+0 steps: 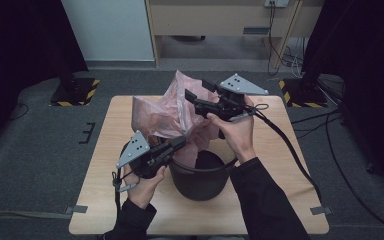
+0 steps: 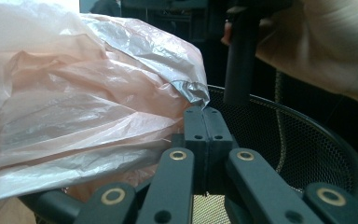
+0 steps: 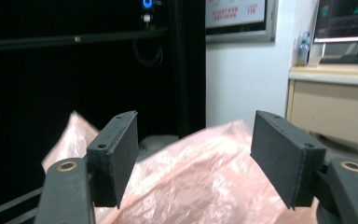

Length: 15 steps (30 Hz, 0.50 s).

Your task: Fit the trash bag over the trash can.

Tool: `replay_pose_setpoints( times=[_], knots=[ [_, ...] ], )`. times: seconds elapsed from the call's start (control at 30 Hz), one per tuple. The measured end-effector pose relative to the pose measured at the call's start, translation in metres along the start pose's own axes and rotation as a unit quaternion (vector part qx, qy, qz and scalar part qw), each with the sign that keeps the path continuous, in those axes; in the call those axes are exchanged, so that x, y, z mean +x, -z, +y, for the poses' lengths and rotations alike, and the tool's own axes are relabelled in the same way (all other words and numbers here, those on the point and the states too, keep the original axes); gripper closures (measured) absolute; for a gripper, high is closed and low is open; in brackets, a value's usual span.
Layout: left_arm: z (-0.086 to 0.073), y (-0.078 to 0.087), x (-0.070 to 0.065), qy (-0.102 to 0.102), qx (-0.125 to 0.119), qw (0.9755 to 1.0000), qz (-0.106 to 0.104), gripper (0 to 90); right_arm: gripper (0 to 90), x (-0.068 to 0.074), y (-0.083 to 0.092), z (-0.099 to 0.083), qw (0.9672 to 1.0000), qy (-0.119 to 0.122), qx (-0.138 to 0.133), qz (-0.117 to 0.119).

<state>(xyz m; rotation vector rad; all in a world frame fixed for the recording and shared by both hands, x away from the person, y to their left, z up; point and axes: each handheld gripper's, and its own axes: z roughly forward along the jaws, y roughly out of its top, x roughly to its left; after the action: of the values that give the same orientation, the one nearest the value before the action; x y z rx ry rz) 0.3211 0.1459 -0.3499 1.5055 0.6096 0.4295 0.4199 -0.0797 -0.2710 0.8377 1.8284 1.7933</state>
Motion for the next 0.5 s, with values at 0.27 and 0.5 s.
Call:
replay_pose_setpoints(
  times=[0.27,0.5],
  knots=[
    [0.002,0.003,0.002,0.007,-0.007,1.0000,0.001,86.3,65.4,0.007,-0.012,-0.021,0.9976,0.015,0.059,0.033],
    [0.020,0.034,0.021,0.029,-0.082,0.9945,0.058,64.5,89.4,0.004,-0.006,-0.024,0.9969,0.035,0.061,0.034]
  ],
)
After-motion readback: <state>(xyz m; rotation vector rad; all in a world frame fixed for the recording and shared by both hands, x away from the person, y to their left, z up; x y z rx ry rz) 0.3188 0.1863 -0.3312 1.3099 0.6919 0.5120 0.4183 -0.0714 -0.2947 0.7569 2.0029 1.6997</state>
